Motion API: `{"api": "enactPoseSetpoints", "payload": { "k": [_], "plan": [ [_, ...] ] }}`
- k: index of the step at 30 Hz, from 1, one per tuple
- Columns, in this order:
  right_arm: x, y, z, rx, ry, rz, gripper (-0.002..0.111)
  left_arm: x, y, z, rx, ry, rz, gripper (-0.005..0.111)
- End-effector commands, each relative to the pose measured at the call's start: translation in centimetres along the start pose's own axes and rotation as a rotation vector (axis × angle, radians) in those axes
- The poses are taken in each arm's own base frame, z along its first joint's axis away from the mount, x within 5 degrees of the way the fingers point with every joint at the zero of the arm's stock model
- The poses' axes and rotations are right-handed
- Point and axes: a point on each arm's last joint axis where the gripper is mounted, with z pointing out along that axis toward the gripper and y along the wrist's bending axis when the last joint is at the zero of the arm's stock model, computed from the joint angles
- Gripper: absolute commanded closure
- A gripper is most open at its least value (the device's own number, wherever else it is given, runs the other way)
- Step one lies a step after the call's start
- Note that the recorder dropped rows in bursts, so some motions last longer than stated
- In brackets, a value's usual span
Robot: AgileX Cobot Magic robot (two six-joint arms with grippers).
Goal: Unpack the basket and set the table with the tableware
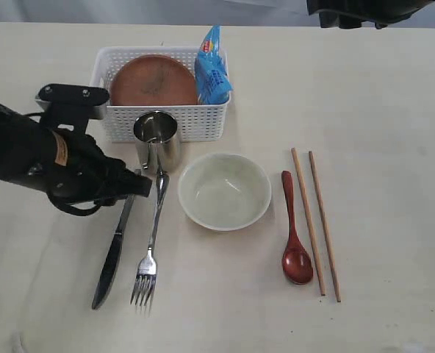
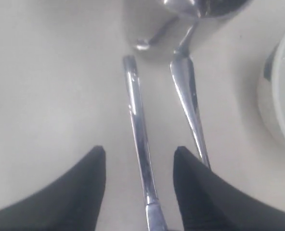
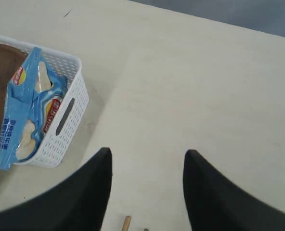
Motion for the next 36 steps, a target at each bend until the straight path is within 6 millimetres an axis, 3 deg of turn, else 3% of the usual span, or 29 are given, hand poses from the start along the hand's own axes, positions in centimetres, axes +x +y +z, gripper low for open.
{"api": "enactPoseSetpoints", "payload": {
  "k": [1,7,17,19,22,26,31,36],
  "plan": [
    [0.1,-0.1,0.0,0.003,0.006,0.002,0.063,-0.6,0.3,-2.4,-0.015,-0.102,0.125,0.064],
    [0.1,-0.1,0.0,0.003,0.006,0.002,0.063,-2.0,0.4,-4.5,-0.052,-0.269,0.301,0.065],
    [0.0,-0.1,0.0,0.005,-0.001,-0.011,0.063,-6.0,1.3,-7.3,-0.260,-0.437,0.225,0.065],
    [0.0,-0.1,0.0,0.005,-0.001,-0.011,0.063,-7.4,2.1,-8.1,-0.264,-0.495,0.191,0.065],
    [0.1,-0.1,0.0,0.004,0.002,-0.004,0.063,-9.3,5.0,-8.7,-0.192,-0.596,0.124,0.065],
    [0.0,-0.1,0.0,0.006,-0.010,-0.026,0.066,-10.6,7.7,-9.3,-0.067,-0.721,0.088,0.065],
    [-0.2,-0.1,0.0,0.006,-0.033,-0.052,0.066,-11.7,8.7,-6.0,-0.008,-0.673,0.071,0.065],
    [-0.2,0.4,1.4,-0.068,0.034,-0.077,0.066,-13.0,9.1,-3.6,-0.005,-0.628,0.054,0.065]
  ]
}}
